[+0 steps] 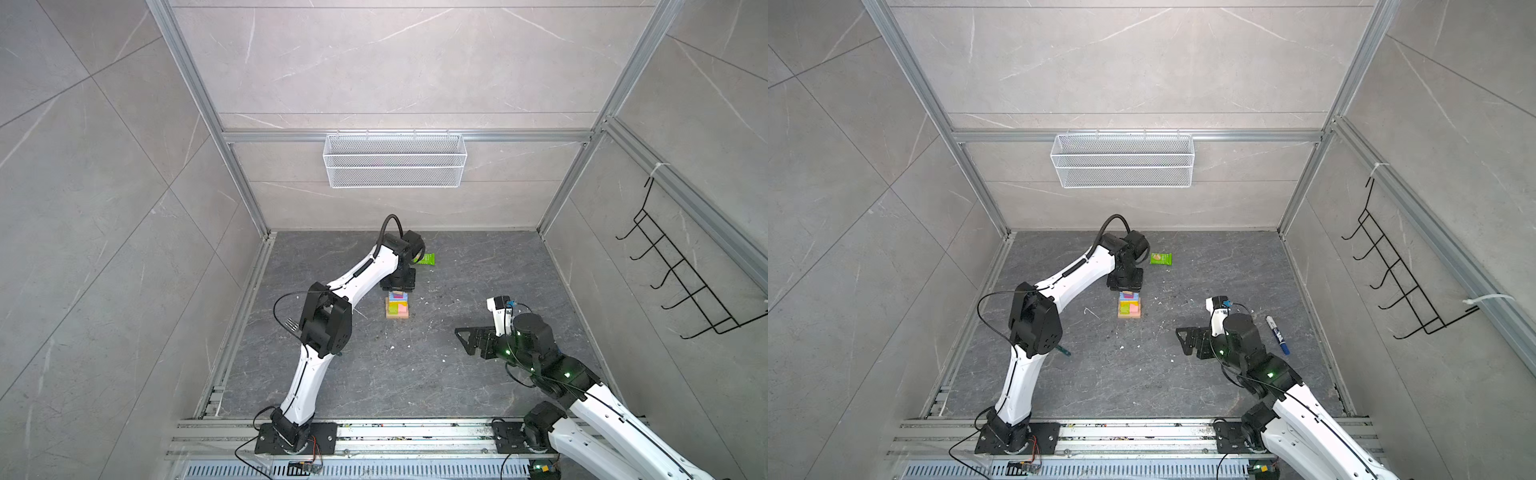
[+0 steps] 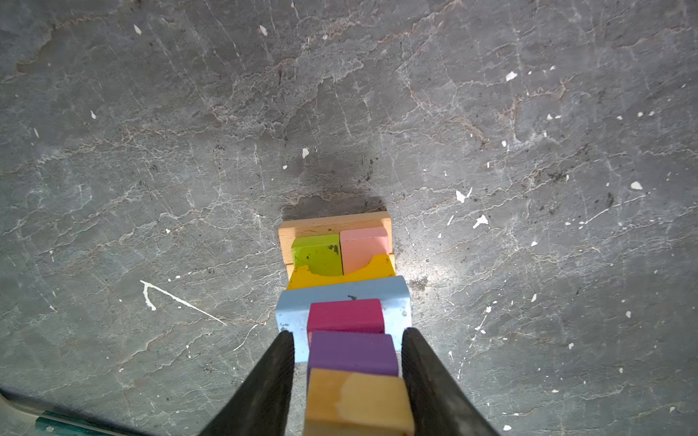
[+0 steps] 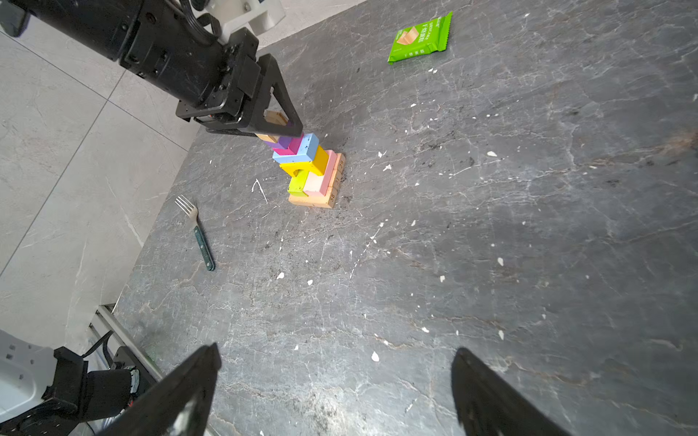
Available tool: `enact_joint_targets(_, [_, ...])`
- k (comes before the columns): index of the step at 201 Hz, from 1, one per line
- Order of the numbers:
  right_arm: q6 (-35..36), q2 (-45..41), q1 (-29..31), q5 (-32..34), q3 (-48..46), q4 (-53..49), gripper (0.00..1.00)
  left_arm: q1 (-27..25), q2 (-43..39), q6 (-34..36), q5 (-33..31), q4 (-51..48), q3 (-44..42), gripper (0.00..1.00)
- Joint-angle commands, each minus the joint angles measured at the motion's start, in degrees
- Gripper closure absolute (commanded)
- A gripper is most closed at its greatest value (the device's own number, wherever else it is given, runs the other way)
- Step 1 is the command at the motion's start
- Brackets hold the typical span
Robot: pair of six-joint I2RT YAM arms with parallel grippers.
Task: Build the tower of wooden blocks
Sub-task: 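Lower the wood cube onto the purple cube with the left gripper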
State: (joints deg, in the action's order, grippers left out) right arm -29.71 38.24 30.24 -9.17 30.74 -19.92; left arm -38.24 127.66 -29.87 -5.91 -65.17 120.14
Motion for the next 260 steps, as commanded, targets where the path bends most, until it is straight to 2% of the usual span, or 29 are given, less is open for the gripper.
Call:
enact_joint_targets(1, [1.42,-0.38,0.19,1.09,0.12,-1.68,0.03,0.16,1.15,-0.96,-0.12,-1.98,2.11,0.52])
enact_joint_targets(260, [1.55,-0.59,0.18,1.46,0.05,-1.96,0.03,0.27,2.42,-1.60,0.08,-2.86,3.21,0.63])
